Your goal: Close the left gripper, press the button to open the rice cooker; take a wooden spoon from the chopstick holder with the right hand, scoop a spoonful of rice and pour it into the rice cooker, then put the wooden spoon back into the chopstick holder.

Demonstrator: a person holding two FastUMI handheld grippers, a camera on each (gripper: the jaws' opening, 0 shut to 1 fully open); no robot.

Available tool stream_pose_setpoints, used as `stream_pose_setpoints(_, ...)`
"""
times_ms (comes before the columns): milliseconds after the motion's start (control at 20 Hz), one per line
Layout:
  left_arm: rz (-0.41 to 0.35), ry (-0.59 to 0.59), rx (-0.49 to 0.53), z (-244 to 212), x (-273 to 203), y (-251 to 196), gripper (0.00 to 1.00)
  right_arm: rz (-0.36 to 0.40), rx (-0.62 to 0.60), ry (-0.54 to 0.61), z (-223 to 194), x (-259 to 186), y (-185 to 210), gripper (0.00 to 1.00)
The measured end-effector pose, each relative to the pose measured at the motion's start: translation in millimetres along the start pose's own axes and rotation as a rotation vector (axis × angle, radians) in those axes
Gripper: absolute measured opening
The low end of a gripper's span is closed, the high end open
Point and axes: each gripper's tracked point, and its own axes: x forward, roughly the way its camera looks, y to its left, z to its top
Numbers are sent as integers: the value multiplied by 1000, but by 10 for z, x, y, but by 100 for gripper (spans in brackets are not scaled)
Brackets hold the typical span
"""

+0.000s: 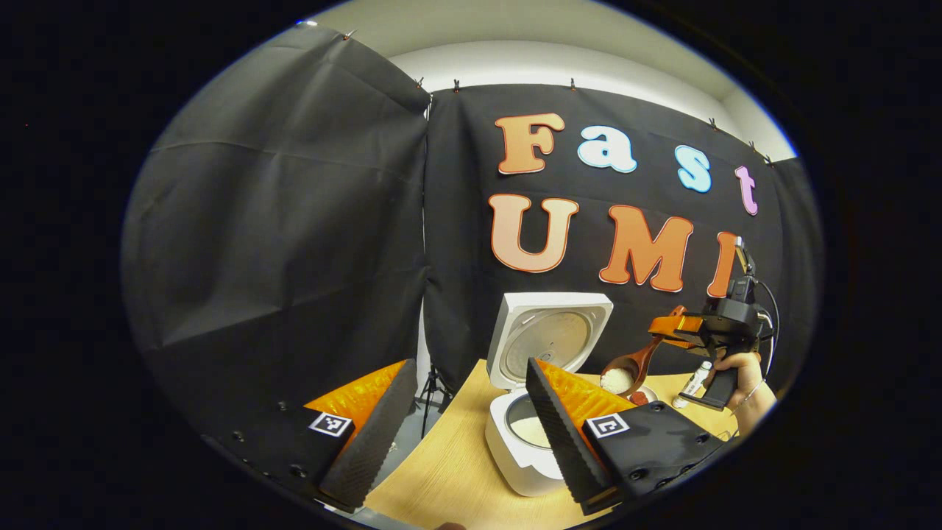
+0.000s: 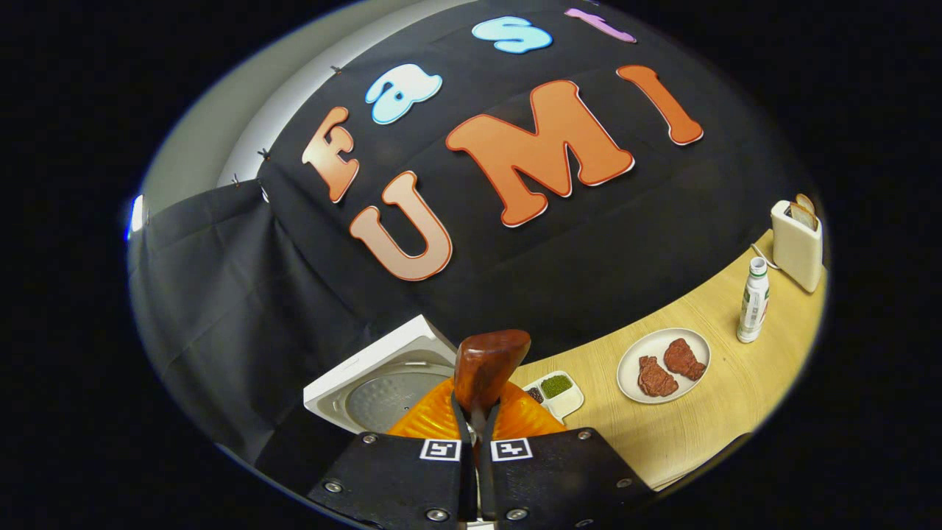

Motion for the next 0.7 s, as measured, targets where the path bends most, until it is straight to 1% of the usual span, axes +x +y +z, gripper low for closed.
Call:
stream_pose_setpoints(200,-12,-10,0,29,-42,-23,100,23,-66,-8,8,-9,121,1)
stream_pose_setpoints(400,-11,-6,6,16,-62,-4,100,42,-158,-28,8,-33,279,1)
stream_pose_setpoints(600,-7,-4,7,-10,-72,37,100,89,-223,-38,-44,-65,434,1)
stream_pose_setpoints(700,-5,0,10,-17,-79,61,100,99,-278,-54,-38,-72,525,1)
